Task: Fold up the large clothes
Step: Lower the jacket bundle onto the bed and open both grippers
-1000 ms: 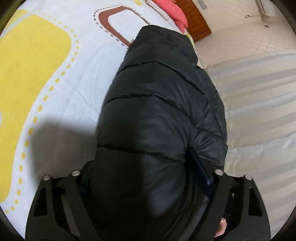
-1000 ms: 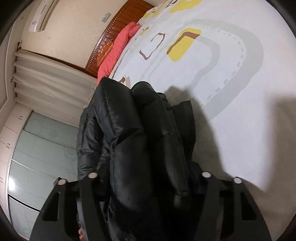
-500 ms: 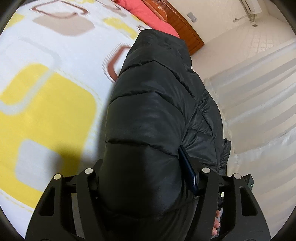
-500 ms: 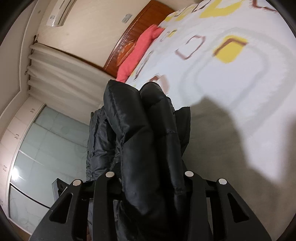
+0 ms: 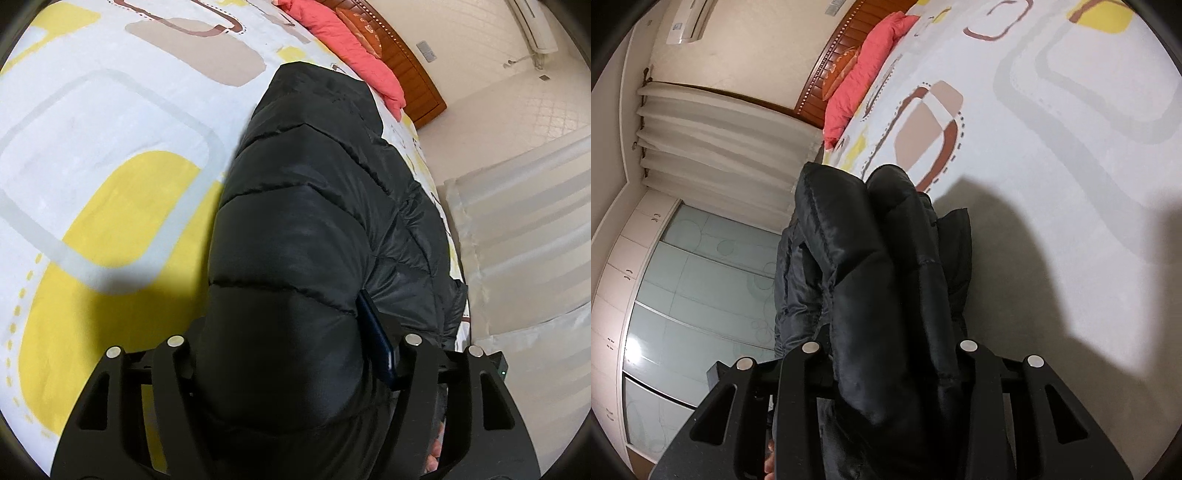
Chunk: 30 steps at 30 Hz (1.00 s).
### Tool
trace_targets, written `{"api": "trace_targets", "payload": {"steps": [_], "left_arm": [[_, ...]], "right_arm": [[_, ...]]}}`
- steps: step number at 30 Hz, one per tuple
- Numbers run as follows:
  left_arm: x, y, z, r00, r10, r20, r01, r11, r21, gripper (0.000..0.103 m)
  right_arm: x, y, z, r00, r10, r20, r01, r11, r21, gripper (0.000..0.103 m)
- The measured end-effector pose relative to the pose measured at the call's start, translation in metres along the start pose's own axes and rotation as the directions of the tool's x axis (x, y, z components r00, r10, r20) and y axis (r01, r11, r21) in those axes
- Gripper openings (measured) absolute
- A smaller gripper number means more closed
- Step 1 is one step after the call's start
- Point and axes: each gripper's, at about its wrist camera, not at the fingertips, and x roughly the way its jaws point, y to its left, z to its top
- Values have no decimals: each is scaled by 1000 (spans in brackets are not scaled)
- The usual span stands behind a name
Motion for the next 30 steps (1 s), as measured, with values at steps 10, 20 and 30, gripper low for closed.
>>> {"api": "trace_targets", "payload": {"steps": [10,20,30], "left_arm": [[-29,26,10,999,-33,-15,33,999,-14,82],[-25,36,37,999,-20,48,24,996,-86,88],[0,29,35,994,95,49,-93,995,-46,71]], "right_arm": [[-7,12,3,999,-43,-34,40,997,-66,64],[2,13,36,999,-45,-1,45,999,-4,75],[22,-15,35,998,-66,-25,68,993,92,42]]}}
